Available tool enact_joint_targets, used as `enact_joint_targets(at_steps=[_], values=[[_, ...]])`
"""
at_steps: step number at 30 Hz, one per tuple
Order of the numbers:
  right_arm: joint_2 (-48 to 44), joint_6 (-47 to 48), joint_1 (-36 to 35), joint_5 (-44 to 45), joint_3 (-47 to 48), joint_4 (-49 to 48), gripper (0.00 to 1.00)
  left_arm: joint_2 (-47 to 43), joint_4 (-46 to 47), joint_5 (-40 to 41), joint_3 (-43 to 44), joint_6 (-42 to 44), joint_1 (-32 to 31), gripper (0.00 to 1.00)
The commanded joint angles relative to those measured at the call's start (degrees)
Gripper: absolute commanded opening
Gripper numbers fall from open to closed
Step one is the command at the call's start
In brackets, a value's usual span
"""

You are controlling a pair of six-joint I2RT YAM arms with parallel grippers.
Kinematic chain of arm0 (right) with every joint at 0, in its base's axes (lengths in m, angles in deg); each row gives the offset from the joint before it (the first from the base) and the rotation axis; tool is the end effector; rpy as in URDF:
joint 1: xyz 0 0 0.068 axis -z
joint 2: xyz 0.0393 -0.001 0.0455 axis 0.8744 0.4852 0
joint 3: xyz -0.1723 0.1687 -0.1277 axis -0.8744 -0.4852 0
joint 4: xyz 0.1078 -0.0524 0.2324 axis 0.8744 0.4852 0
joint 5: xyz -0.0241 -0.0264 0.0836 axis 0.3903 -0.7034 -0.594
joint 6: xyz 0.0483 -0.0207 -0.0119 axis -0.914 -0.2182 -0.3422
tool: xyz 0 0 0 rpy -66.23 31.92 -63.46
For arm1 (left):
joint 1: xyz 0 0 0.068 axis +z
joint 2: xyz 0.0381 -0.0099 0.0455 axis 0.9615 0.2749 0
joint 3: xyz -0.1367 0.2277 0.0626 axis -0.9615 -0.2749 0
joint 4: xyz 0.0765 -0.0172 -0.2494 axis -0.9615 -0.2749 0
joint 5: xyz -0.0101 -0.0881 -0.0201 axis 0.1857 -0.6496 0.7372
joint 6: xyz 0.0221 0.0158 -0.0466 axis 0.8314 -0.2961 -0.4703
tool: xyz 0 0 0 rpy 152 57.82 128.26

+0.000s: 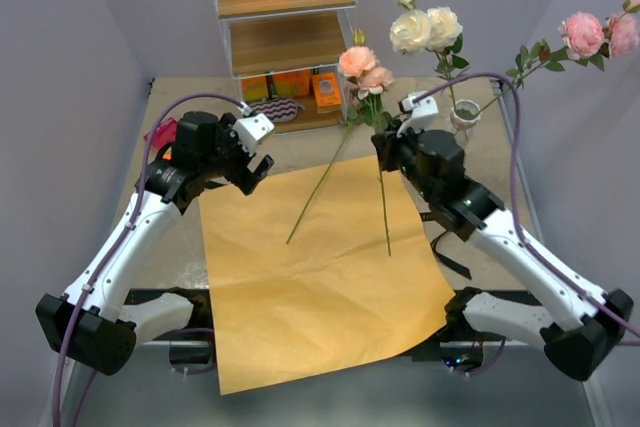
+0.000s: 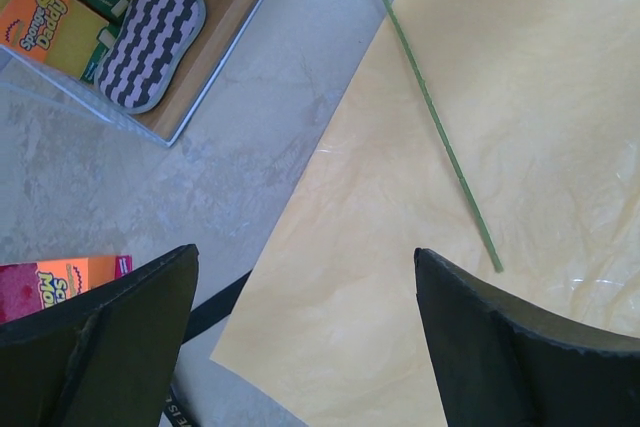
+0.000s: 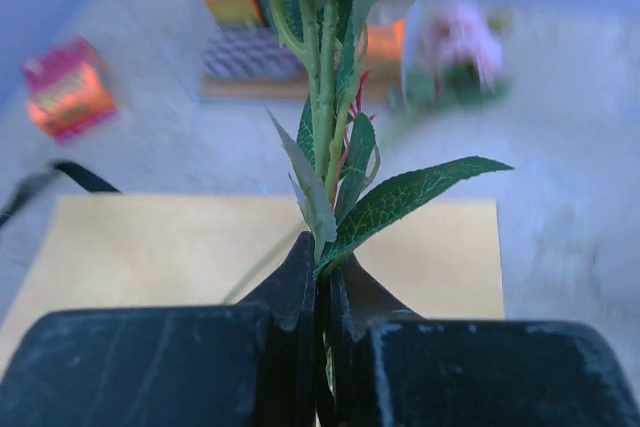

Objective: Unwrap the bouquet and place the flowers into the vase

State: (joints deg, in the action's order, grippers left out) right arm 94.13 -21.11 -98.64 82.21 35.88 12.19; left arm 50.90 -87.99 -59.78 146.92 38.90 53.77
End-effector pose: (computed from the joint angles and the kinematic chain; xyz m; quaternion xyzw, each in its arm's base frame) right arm 0.2137 0.1516 0.3607 -0.0599 0.7968 0.1582 0.5800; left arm 0.2225 -0.0913 0.3541 0.3694 0.7989 -0.1000 0.4640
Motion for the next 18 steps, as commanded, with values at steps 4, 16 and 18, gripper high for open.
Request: enact_joint_targets(at_steps=[4, 16, 18], values=[[-16.0, 26.1, -0.6, -11.9, -1.3, -23.1, 0.0, -1.3, 4.4, 1.8, 4.0, -2.8, 0.2, 1.0], [-13.0, 64.0, 0.0, 6.1, 3.4, -66.8, 0.0, -1.6, 4.1, 1.7, 4.2, -2.8, 0.2, 1.0], [-9.3, 68.7, 1.7, 6.9, 4.7, -73.4, 0.0, -2.3, 4.9, 1.8, 3.7, -2.9, 0.2, 0.99]])
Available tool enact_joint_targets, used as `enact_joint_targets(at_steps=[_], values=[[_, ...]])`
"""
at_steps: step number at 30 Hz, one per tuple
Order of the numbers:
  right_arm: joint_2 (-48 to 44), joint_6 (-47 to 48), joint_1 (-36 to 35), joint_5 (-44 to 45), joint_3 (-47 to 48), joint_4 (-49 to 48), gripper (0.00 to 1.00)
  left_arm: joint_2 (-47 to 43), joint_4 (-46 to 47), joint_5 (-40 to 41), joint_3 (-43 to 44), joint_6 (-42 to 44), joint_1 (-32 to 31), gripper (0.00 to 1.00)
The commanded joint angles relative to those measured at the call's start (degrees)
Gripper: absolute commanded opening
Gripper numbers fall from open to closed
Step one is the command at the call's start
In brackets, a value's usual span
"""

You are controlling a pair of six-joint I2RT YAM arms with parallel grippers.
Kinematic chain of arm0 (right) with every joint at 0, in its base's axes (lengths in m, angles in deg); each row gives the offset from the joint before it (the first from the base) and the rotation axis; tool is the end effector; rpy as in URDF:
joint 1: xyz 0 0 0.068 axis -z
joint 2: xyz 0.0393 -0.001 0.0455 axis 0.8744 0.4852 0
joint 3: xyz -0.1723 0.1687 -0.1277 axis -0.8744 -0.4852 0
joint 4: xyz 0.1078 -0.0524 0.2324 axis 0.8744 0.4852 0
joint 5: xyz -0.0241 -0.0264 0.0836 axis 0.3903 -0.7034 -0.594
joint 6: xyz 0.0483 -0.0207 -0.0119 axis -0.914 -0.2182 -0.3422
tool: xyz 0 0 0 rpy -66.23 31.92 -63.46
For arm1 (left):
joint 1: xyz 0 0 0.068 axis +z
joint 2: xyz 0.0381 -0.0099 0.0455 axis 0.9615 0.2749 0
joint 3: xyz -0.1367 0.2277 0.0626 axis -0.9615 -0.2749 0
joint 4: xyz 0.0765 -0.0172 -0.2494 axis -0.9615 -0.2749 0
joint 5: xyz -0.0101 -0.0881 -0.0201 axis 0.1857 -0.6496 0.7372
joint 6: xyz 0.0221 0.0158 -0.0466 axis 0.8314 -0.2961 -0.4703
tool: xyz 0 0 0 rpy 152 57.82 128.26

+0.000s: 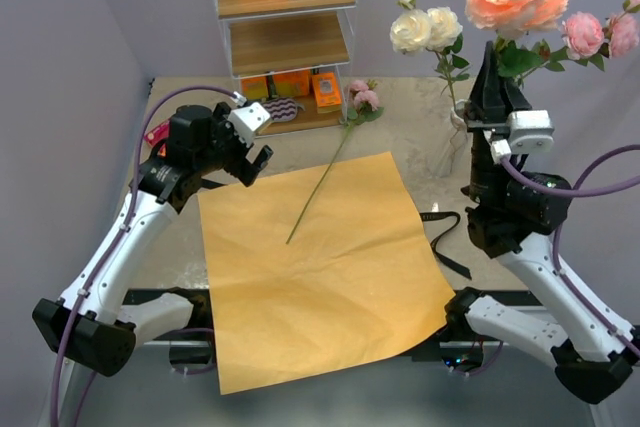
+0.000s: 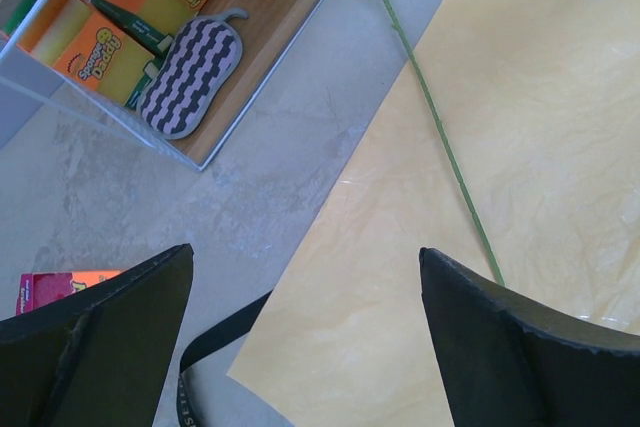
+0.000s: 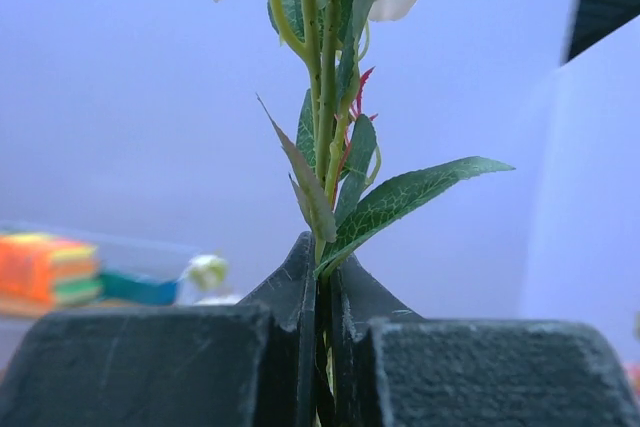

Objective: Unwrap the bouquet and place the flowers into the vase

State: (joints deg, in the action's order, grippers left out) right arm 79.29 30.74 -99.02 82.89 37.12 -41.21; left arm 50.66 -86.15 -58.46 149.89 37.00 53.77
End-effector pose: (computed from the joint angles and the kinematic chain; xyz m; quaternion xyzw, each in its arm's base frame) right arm 0.1215 0.0812 0.5089 -0.0711 0.3425 -0.0312 0.9363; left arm 0.2231 -0.0907 0.3752 0.3481 0.7865 -0.0953 0.5012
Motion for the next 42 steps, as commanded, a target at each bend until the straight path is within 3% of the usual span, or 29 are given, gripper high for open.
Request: enact_joint_targets(at_steps=[1, 3, 9, 15, 42], values=[[6.5, 16.9, 3.2, 6.3, 3.7, -21.7, 0.0, -2.6, 4.4, 0.7, 0.3, -1.0, 0.3, 1.0], [10.0, 13.4, 8.7, 7.0, 4.3, -27.0, 0.0, -3.9, 6.2, 0.5, -1.1, -0.8, 0.4, 0.99], [16.1, -4.7, 21.4, 10.1, 5.9, -27.2, 0.0, -2.1, 6.1, 0.2, 0.1, -0.4, 0.6, 1.0], [21.6, -13.4, 27.1, 10.8, 7.9, -25.3, 0.0, -1.0, 5.9, 0.9, 0.0, 1.0, 0.9, 1.0], [24.3, -19.1, 28.1, 11.0, -2.2, -18.7, 0.0, -0.5, 6.8, 2.5, -1.6, 2.3, 1.2, 0.99]])
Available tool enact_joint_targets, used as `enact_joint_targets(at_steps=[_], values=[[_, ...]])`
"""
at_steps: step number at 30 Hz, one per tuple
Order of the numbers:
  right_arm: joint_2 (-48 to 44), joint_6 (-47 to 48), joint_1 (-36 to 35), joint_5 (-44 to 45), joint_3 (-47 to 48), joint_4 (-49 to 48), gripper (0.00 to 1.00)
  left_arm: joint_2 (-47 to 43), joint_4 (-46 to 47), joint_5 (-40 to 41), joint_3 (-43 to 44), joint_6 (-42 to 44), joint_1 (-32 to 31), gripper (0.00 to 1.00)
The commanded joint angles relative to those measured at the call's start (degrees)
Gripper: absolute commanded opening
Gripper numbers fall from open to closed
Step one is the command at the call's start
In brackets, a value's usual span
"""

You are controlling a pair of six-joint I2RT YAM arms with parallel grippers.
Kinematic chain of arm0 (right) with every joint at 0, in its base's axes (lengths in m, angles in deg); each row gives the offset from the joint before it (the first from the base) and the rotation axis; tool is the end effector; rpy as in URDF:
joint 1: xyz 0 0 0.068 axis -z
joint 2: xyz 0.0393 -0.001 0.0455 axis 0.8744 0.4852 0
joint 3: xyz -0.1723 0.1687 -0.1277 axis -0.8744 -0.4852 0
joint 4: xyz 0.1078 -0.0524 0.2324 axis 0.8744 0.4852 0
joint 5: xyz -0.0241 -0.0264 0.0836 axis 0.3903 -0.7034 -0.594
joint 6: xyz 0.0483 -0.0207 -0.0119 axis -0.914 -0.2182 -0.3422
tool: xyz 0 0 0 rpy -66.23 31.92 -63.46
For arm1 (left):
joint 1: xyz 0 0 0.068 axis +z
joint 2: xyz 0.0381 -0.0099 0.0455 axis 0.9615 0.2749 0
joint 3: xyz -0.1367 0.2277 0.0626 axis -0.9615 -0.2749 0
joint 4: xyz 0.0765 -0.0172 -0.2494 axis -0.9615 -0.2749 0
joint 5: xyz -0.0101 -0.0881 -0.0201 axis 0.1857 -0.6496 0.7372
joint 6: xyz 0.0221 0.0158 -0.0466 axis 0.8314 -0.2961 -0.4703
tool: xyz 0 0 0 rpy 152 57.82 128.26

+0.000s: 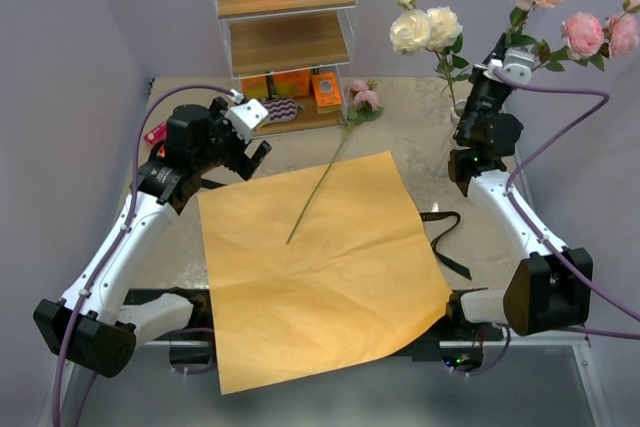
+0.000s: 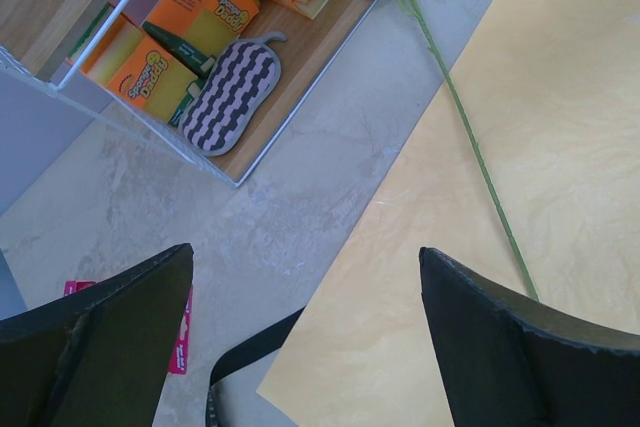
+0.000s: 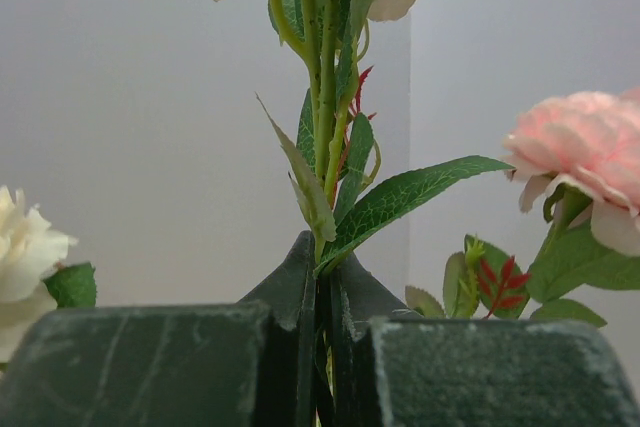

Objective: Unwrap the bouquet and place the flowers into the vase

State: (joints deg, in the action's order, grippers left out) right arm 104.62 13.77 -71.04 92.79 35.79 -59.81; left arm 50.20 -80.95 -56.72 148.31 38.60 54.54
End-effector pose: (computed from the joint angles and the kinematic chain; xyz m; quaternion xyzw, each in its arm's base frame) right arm 0.2806 0.0329 0.4357 0.1225 0.4186 -0.1607 0.8854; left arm 0.2278 -0.0878 0.3764 0.3434 0.7696 -0.0695 0.5338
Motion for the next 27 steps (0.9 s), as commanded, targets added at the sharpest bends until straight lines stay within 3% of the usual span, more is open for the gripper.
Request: enact_joint_targets(at_steps=[1, 2, 3, 6, 7, 9, 12, 20, 27], values=[[-1.1, -2.5, 0.1, 1.5, -1.0, 0.5, 0.0, -0.1, 1.6, 0.7, -0.2, 0.7, 0.4, 0.99], [-0.9, -2.8, 0.1, 1.4, -1.2, 1.7, 0.0, -0.2, 1.7, 0.7, -0.3, 0.8, 0.4, 0.99], [-0.8, -3.0, 0.2, 1.5, -1.3, 2.1, 0.08, -0.2, 1.7, 0.8, -0.4, 0.6, 0.4, 0.99], [-0.3, -4.0, 0.2, 2.8, -0.8, 4.5, 0.41, 0.1, 1.7, 1.0, -0.3, 0.4, 0.4, 0.99], [-0.2, -5.0, 0.2, 3.0, -0.3, 6.0, 0.47, 0.2, 1.6, 1.1, -0.2, 0.3, 0.4, 1.0], [-0.2, -6.9, 0.2, 3.7, 2.7, 13.2, 0.77, 0.2, 1.4, 1.1, -0.2, 0.5, 0.4, 1.0], [-1.3, -14.3, 0.0, 6.2, 6.7, 26.2, 0.99, 0.3, 1.5, 1.1, -0.4, 0.6, 0.4, 0.99], [-9.9, -17.5, -4.0, 6.8, -0.1, 28.5, 0.99, 0.9, 1.0, 0.4, 0.5, -0.3, 0.4, 0.99], [-15.9, -17.0, -10.6, 3.8, 7.7, 36.3, 0.99, 0.7, 0.1, -0.3, 0.5, -1.1, 0.4, 0.99]])
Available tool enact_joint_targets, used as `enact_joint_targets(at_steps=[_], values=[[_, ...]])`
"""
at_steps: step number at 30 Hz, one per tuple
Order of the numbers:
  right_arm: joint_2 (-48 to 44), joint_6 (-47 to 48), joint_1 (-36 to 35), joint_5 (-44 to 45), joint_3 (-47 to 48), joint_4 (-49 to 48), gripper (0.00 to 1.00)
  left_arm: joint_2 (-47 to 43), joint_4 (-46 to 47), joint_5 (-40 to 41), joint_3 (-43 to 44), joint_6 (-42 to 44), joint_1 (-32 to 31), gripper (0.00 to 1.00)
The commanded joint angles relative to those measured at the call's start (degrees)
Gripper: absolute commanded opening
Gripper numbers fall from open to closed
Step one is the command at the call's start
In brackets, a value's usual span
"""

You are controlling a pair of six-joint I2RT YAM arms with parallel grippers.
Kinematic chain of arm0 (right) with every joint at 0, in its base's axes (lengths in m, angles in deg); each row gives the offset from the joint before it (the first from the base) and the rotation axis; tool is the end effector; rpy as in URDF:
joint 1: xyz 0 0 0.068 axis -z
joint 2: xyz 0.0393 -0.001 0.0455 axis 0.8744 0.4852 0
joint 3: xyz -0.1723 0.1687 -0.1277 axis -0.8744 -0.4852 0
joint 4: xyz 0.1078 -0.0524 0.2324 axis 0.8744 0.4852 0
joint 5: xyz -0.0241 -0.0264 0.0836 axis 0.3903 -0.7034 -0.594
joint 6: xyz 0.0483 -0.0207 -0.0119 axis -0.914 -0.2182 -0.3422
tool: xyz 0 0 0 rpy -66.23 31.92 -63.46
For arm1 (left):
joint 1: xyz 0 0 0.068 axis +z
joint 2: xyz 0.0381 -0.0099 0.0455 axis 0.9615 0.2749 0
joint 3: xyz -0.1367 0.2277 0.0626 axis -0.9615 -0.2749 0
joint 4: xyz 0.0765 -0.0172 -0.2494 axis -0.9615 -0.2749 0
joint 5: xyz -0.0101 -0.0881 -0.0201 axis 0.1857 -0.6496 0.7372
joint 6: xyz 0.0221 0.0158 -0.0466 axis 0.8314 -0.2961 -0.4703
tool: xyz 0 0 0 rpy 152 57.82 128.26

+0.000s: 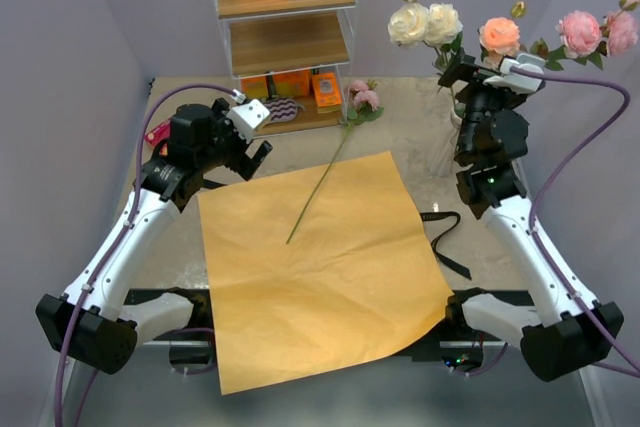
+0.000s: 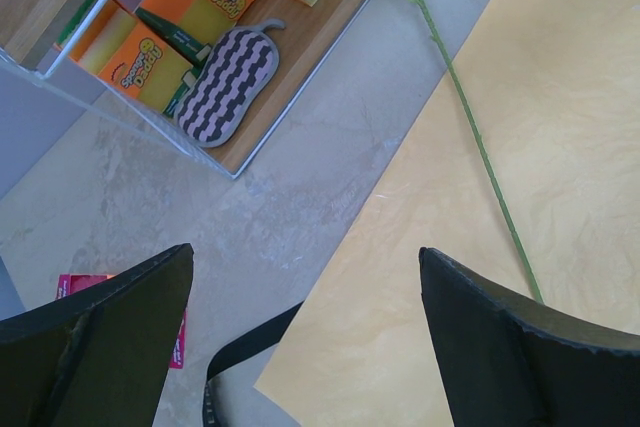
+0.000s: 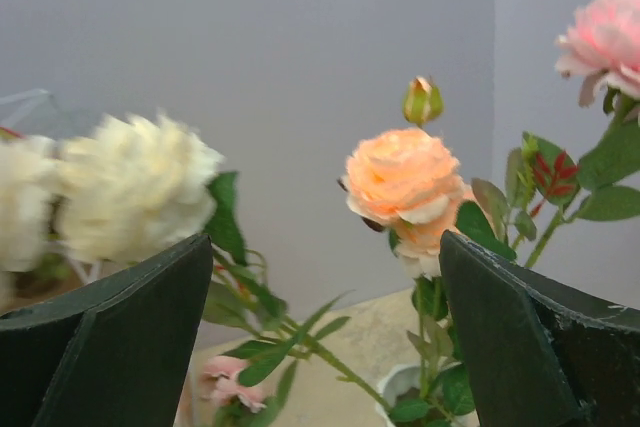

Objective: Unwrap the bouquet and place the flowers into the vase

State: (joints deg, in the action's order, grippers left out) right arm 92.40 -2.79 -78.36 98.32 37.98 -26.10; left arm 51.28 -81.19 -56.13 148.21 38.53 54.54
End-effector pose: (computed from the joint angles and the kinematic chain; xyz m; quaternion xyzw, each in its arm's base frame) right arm 0.2367 0.0536 0.4494 0.1526 0.5467 -0.0459 0.8220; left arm 0.2324 -0.0890 0.3711 0.3419 0.7776 -0.0663 0.5235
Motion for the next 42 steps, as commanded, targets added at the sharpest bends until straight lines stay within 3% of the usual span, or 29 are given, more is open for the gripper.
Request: enact_joint_targets(at_steps=[1, 3, 7, 10, 13, 15, 18, 19, 21, 23, 25, 31, 36, 42], values=[[-3.7, -1.5, -4.7, -3.1, 9.4, 7.2, 0.99, -0.5, 0.3, -0.9, 0.6, -1.0, 0.4, 0.99], [-3.2, -3.4, -6.2, -5.3, 13.3, 12.0, 0.99, -0.7, 0.0, -1.0, 0.7, -1.2, 0.4, 0.99], [-1.0, -0.2, -17.8, -4.0, 18.9, 18.6, 0.99, -1.0, -0.6, -1.0, 1.0, -1.5, 0.4, 0.99], [5.4, 7.2, -30.0, 8.0, 22.5, 22.0, 0.99, -0.9, -1.3, -1.0, 1.7, -1.9, 0.4, 0.99], [12.0, 10.0, -36.7, 17.6, 22.2, 22.6, 0.99, -1.4, -1.8, -0.6, 2.2, -1.9, 0.4, 0.99], [14.6, 4.4, -36.9, 15.2, 22.1, 25.7, 0.99, -1.7, -2.1, -0.1, 2.4, -1.8, 0.4, 0.99], [16.5, -14.9, -36.5, 11.8, 18.5, 28.8, 0.99, -2.3, -2.4, 0.1, 2.5, -1.6, 0.4, 0.99], [16.8, -21.4, -35.6, 4.3, 15.9, 29.4, 0.99, -2.6, -2.4, 0.2, 2.5, -1.5, 0.4, 1.0], [18.5, -22.9, -35.3, -3.2, 13.6, 28.6, 0.99, -2.7, -2.6, 0.2, 2.5, -1.5, 0.4, 0.99], [25.2, -26.1, -35.1, 0.0, 15.4, 34.1, 0.95, -2.7, -2.7, 0.2, 2.7, -1.4, 0.4, 1.0], [31.0, -31.3, -33.5, 2.3, 22.6, 45.7, 0.94, -2.8, -2.9, 0.0, 3.0, -1.4, 0.4, 0.99], [48.1, -40.5, -32.0, 9.2, 35.1, 58.8, 0.99, -3.3, -3.4, 0.5, 3.2, -0.9, 0.4, 0.99], [56.2, -46.0, -29.0, 8.1, 38.6, 60.7, 0.99, -5.3, -3.4, -0.4, 2.6, -0.9, 0.5, 0.99], [60.9, -50.6, -25.8, 9.3, 41.9, 61.2, 0.91, -5.7, -3.7, -1.4, 2.5, -0.9, 0.5, 0.99]])
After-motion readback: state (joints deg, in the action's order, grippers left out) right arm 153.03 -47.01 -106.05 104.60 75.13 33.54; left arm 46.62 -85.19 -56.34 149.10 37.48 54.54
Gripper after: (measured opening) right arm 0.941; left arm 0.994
